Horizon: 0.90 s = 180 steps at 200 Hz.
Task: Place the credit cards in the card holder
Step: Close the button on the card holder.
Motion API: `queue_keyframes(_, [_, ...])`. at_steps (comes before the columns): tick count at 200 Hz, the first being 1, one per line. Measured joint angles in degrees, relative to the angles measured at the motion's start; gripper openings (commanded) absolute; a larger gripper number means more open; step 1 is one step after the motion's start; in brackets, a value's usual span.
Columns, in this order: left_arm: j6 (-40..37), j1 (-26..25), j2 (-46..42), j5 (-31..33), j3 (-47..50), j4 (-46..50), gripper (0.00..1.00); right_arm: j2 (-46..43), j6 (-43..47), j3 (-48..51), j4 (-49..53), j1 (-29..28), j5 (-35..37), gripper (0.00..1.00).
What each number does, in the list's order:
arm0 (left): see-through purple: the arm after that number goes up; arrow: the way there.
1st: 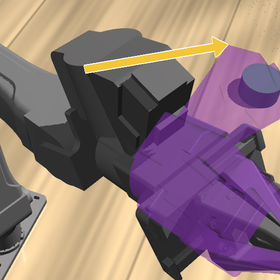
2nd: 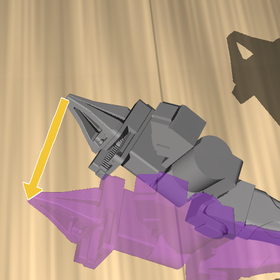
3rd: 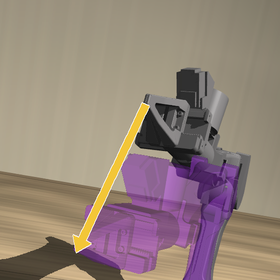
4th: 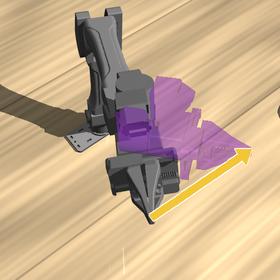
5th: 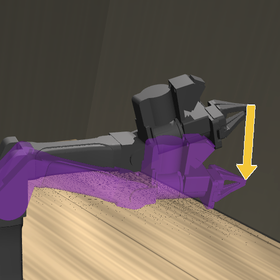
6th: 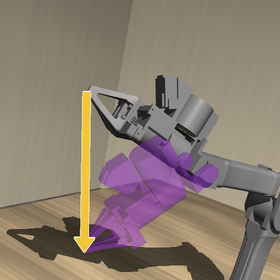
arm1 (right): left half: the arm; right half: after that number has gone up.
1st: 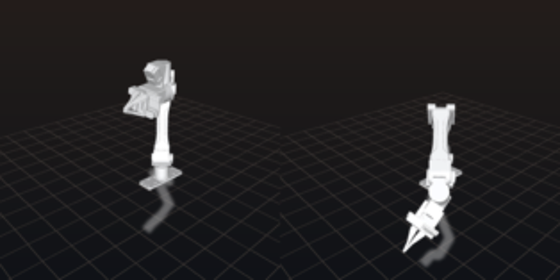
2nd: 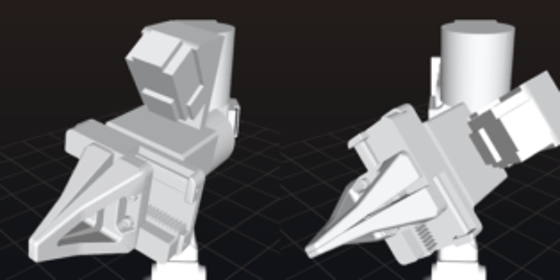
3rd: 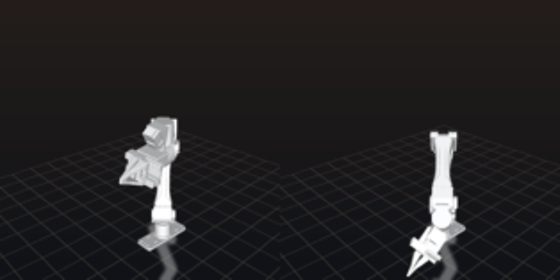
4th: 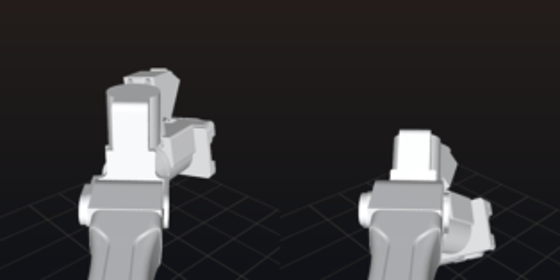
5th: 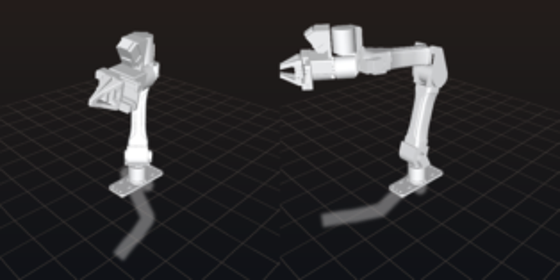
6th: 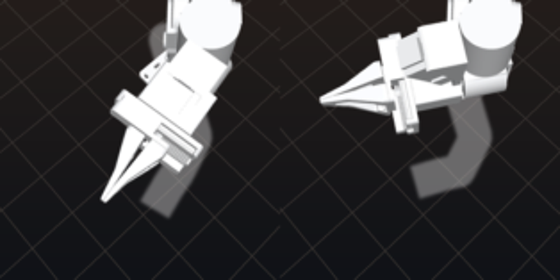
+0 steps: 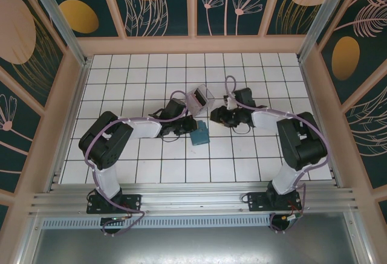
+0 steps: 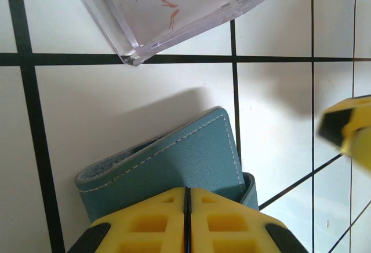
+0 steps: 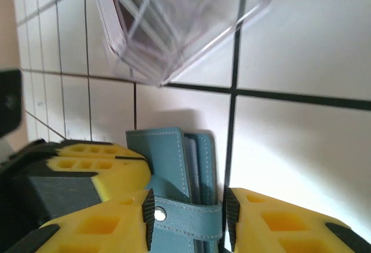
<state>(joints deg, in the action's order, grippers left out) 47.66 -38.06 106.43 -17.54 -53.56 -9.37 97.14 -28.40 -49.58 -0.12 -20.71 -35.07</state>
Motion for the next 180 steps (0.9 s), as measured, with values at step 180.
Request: queue_keyframes(180, [0.0,-0.8,1.5,0.1,-2.9,2.1,0.11,6.9,-3.3,6.6,-11.1,-1.7,-14.4,0.39])
